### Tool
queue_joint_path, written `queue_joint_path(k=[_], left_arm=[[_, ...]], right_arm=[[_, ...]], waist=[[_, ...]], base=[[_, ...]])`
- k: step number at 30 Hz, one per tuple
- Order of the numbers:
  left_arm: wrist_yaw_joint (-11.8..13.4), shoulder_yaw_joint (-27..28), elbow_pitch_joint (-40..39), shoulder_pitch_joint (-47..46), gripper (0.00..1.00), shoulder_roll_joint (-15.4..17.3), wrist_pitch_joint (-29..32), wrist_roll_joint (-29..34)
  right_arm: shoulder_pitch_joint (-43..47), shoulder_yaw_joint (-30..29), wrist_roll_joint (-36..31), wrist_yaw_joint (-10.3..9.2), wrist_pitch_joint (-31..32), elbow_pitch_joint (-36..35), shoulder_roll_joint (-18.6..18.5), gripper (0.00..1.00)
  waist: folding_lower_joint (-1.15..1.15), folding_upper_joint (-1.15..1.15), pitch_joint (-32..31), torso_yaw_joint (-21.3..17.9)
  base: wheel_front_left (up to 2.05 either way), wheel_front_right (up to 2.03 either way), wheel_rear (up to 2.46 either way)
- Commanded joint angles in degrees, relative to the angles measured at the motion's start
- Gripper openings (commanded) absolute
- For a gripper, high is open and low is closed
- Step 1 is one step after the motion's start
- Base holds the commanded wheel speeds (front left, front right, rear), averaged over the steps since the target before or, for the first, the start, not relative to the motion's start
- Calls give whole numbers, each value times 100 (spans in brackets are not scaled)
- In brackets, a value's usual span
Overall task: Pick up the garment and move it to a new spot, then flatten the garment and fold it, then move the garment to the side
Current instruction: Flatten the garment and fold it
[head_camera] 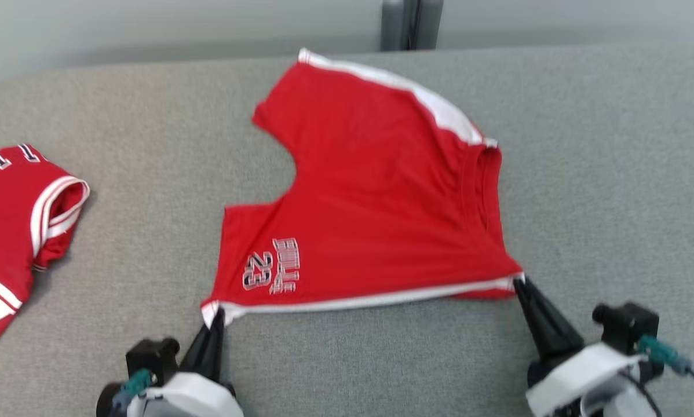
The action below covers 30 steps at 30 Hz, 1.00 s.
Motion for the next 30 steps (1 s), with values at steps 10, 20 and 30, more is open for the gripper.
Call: queue_joint_path(k=[10,20,30], left_arm=[[-49,394,135,1273,0,54,5,40],[-121,502,-473,1299,0,57,2,247],[-230,222,8,-1118,0,121,5,981]], right_arm=[[1396,125,-117,-5,-27,174,100,0],[1554,19,53,-10,-27,-96,140,0],[7,-284,357,-3,-27,110,596,0]], waist=[[0,0,-1536,-10],[0,0,-1535,-80],[0,0,-365,-448]], base=[[0,0,0],[0,0,0],[0,0,0]])
